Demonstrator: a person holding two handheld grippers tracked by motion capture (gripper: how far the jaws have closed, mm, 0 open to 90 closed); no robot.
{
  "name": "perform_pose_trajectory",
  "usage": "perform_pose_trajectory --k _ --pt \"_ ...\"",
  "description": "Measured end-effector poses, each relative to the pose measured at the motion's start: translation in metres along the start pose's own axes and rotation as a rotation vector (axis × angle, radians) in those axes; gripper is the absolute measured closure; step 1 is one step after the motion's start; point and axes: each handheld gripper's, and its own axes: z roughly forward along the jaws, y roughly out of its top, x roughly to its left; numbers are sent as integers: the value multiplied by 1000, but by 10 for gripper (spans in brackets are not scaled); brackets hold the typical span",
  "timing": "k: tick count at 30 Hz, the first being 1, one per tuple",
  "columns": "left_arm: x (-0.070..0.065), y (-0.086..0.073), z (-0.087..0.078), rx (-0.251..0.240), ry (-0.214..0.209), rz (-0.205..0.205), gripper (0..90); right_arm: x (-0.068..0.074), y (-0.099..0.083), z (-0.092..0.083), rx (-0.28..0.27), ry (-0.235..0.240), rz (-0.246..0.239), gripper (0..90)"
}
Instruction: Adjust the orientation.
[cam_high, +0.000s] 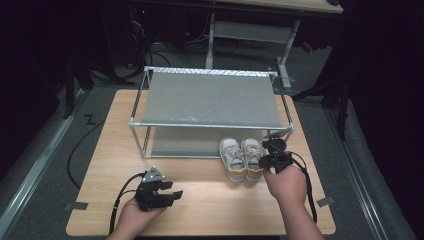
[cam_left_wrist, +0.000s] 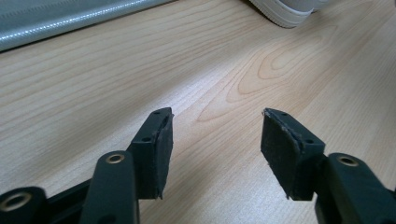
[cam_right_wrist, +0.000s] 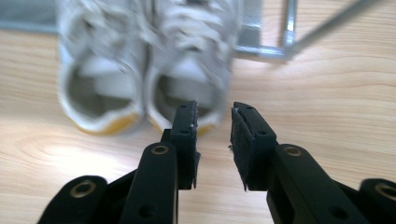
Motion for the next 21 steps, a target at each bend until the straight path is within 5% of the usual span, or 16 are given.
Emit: perform_pose_trajectory --k 6,8,9,11,13,16,17,20,21 --pt "-4 1 -1 -8 28 16 476 -14 -34 9 -69 22 -56 746" --pt "-7 2 -1 -5 37 28 497 -20 -47 15 -98 64 -55 756" --pt "-12 4 -2 7 90 94 528 -24 -60 21 -121 115 -63 770" --pt "-15 6 -3 2 111 115 534 -25 -66 25 -136 119 -69 776" --pt "-18 7 -3 -8 108 79 554 -32 -80 37 -174 157 -53 787" --pt "-21 6 2 8 136 81 548 -35 -86 47 -180 173 -56 788" --pt "-25 6 9 17 194 92 493 -38 -91 54 -231 178 -77 806" --pt "-30 6 16 31 222 106 522 -42 -91 58 -302 178 -105 804" --pt "-35 8 24 14 239 98 533 -48 -88 58 -383 169 -106 785"
